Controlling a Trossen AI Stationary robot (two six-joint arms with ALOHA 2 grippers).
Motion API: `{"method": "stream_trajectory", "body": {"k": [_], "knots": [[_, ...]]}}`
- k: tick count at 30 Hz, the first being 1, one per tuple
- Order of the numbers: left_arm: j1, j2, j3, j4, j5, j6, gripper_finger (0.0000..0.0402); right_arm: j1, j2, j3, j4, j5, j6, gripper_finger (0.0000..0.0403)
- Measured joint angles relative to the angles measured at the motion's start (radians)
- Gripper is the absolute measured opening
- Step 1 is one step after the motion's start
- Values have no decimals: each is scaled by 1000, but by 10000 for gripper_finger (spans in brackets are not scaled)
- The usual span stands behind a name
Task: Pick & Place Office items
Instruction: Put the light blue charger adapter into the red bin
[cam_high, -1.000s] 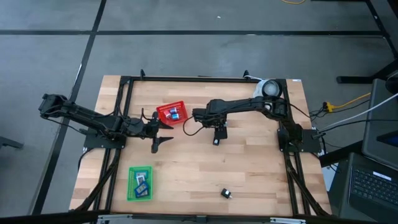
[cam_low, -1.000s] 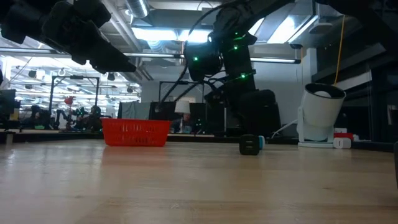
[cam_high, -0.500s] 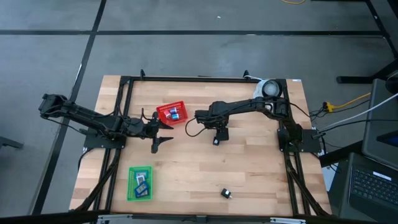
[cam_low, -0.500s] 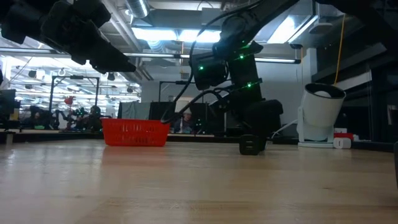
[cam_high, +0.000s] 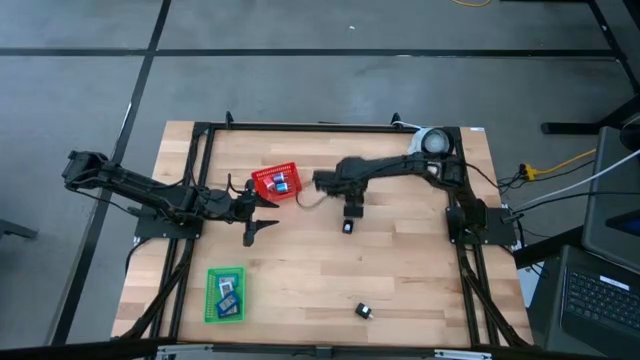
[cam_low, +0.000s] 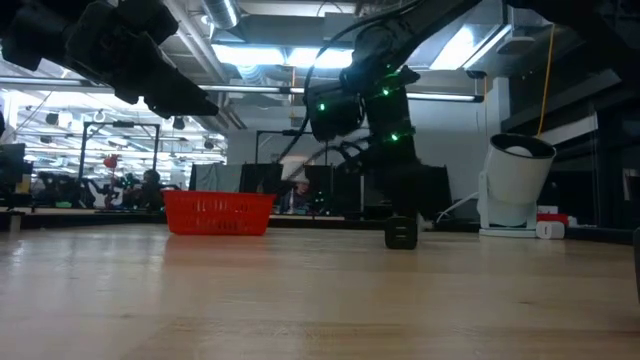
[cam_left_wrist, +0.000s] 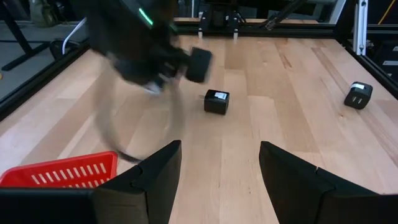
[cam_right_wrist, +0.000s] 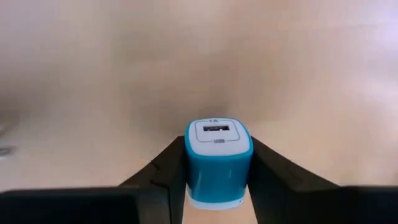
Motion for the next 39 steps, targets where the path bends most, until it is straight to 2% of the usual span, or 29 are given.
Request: {"method": "stream_trajectory", "body": {"k": [2,6,9,13,17,23,29,35,39], "knots": [[0,0,0,0,0,0,212,-9,-40,31,-3,43,18,128],[0,0,0,0,0,1,212,-19,-114,79,66,54,50,128],[0,0,0,1,0,0,212,-36,-196,97,223,13,72,128],[0,0,0,3,0,1,212,-53,-250,99,431,-112,86,128],[0,0,0,10,0,2,212,-55,-236,99,560,-223,98,128],[0,0,0,32,1,8,212,-58,-111,96,709,-319,120,128],[0,0,0,45,5,18,212,-62,-29,97,794,-353,127,128],[0,0,0,47,7,19,212,-63,-13,97,827,-352,135,128],[0,0,0,47,8,19,212,-64,-15,98,927,-354,149,128]]}}
